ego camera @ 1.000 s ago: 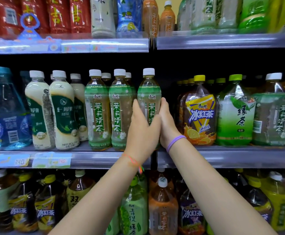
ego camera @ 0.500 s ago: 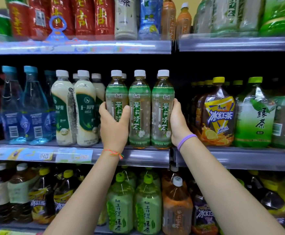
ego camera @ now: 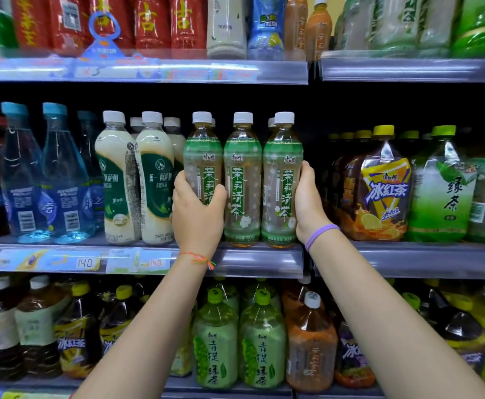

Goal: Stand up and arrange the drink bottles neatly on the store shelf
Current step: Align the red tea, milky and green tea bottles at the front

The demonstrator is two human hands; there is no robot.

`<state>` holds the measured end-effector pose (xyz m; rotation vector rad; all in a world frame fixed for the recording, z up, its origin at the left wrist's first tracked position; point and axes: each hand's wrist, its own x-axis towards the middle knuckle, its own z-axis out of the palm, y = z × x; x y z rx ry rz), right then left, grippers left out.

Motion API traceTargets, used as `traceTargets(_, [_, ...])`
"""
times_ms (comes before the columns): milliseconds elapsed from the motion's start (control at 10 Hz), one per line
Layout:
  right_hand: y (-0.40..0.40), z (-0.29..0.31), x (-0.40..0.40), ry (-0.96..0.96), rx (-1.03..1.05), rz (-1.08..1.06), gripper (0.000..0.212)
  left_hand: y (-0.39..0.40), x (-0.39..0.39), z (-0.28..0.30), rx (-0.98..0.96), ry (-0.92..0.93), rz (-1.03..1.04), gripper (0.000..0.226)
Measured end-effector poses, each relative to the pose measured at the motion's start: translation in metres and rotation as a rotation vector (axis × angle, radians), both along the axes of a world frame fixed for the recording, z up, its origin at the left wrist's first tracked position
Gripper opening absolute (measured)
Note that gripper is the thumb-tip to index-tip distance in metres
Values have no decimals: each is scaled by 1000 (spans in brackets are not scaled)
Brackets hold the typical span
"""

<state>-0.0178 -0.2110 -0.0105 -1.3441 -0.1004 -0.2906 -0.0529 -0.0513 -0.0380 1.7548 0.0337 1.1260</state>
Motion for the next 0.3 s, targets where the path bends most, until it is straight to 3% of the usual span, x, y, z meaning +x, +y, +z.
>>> traceTargets(100, [8, 5, -16, -70, -32, -120, 46, 1, -8, 2, 16, 23, -26, 65])
traceTargets(200, [17, 10, -31, -289, -42, -272, 41, 6, -21, 7, 45, -44, -45, 67])
traceTargets(300, [18, 36, -69, -799, -129, -499, 34, 29, -58, 30, 102, -364, -51, 58])
